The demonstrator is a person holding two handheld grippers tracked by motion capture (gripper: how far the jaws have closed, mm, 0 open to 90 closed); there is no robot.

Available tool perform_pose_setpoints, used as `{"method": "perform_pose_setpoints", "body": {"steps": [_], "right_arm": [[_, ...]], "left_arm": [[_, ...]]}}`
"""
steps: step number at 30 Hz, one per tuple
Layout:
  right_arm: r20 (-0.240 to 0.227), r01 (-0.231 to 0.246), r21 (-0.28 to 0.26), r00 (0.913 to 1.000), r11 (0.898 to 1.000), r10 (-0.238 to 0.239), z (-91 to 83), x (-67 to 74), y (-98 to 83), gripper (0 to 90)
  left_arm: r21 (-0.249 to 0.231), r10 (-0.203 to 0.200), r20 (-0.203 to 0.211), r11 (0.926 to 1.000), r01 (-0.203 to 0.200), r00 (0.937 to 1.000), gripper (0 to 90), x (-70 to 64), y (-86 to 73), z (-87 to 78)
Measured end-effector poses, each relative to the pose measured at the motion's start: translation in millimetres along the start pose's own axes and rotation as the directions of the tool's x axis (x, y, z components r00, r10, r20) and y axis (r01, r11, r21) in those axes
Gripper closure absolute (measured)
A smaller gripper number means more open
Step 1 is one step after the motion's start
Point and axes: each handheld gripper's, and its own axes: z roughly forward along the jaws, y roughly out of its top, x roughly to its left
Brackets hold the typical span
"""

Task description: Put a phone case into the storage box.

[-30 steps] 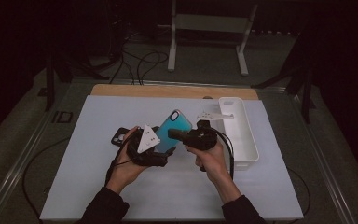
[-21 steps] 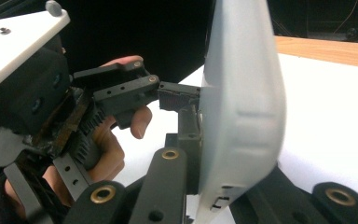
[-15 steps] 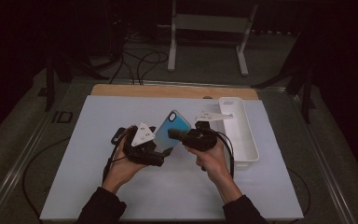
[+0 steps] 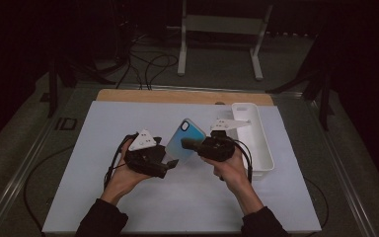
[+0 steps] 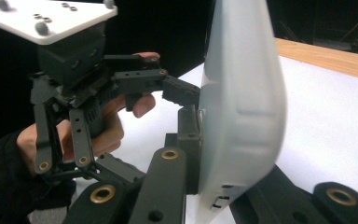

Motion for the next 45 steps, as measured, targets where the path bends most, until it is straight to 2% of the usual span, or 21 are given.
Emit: {"method": "perform_pose_setpoints", "body": {"steps": [9, 15, 19, 23, 24, 28, 32, 36, 40, 45], "right_arm": [[-0.054, 0.067, 0.005, 0.9963, 0.998, -0.066, -7.8, 3.0, 0.8, 86.4], [-0.085, 0.104, 0.002, 0.991, 0.995, -0.103, -11.4, 7.3, 3.2, 86.4], [-0.097, 0.119, 0.001, 0.9882, 0.993, -0.118, -12.4, 8.8, 4.5, 86.4], [-0.116, 0.127, -0.001, 0.9852, 0.992, -0.126, -12.6, 10.5, 5.5, 86.4], [-0.131, 0.136, -0.002, 0.9822, 0.991, -0.135, -11.7, 11.3, 5.9, 86.4], [-0.147, 0.145, 0.003, 0.9788, 0.989, -0.143, -10.2, 13.1, 6.5, 86.4], [-0.156, 0.163, 0.017, 0.975, 0.987, -0.158, -8.9, 14.5, 6.5, 86.4], [-0.168, 0.168, 0.027, 0.9725, 0.985, -0.162, -8.4, 13.4, 5.7, 86.4], [-0.173, 0.169, 0.035, 0.9717, 0.985, -0.161, -7.7, 13.2, 5.7, 86.5], [-0.182, 0.171, 0.033, 0.9699, 0.985, -0.162, -8.8, 8.6, 5.8, 85.6]], "left_arm": [[0.012, 0.009, 0.04, 0.9999, -0.01, 0.9992, 5.5, -3.0, -1.3, 3.3], [0.022, 0.01, 0.075, 0.9997, -0.012, 0.9971, 14.0, -4.1, -3.2, 5.2], [0.022, 0.013, 0.095, 0.9997, -0.015, 0.9954, 15.9, -4.8, -3.3, 5.3], [0.019, 0.014, 0.122, 0.9997, -0.016, 0.9924, 21.7, -4.7, -3.6, 5.5], [0.014, 0.017, 0.136, 0.9997, -0.019, 0.9906, 23.4, -4.9, -3.7, 5.4], [0.008, 0.024, 0.173, 0.9996, -0.026, 0.9846, 32.9, -5.6, -4.1, 5.2], [0.002, 0.028, 0.196, 0.9996, -0.029, 0.9802, 37.7, -5.2, -4.1, 5.1], [-0.009, 0.023, 0.208, 0.9997, -0.021, 0.9778, 39.2, -4.5, -3.9, 4.3], [-0.014, 0.034, 0.22, 0.9994, -0.031, 0.9749, 44.0, -4.9, -3.9, 3.5], [-0.009, 0.055, 0.236, 0.9985, -0.055, 0.9701, 55.1, -7.0, -5.9, 2.0]]}}
